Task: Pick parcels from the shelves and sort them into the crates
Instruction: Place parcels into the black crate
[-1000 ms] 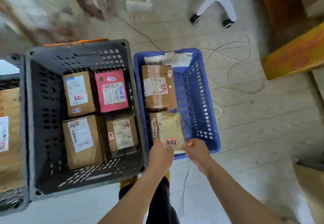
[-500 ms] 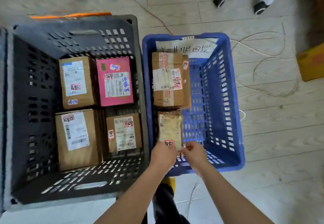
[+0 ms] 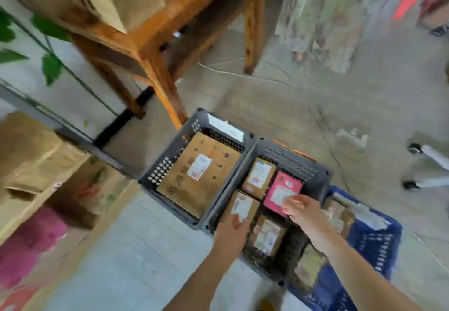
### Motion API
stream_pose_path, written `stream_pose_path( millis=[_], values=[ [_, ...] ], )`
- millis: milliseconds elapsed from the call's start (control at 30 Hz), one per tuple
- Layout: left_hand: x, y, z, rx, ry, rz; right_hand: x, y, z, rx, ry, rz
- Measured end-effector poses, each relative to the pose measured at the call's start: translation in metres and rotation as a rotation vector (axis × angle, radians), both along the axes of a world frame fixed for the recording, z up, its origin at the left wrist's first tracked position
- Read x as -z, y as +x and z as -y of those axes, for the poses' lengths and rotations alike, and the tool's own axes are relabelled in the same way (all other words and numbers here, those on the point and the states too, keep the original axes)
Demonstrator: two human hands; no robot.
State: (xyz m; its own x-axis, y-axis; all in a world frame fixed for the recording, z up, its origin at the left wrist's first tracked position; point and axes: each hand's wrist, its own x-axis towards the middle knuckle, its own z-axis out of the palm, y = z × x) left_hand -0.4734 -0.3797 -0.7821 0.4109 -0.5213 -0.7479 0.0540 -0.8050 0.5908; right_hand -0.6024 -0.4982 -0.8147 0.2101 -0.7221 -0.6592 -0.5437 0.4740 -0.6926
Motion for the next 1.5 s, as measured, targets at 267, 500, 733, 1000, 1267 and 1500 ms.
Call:
stream_pose_path(
  millis=[267,500,733,1000,1267,1500],
  values=[
    [-0.147,0.187,-0.189,-0.491,-0.237,0.263,-0.158,0.248,-0.143,-0.435,-0.172,0.289],
    [-0.196,0.283,-0.439,-0.821,-0.248,0.463,-0.204,0.385,-0.365,-0.763,-0.129,0.373],
    [-0.177,0.335,-0.570,-1.110,-0.220,0.442,-0.188,0.456,-0.479,-1.037,-0.156,0.293],
    [-0.127,0.425,-0.626,-1.202,-0.032,0.547,-0.151,0.568,-0.518,-1.093,-0.275,0.214],
    [-0.033,0.522,-0.642,-1.327,0.011,0.543,-0.065,0.673,-0.534,-1.052,-0.337,0.140],
    [-0.018,0.490,-0.652,-1.464,-0.049,0.579,-0.046,0.648,-0.552,-1.002,-0.279,0.198]
  ],
)
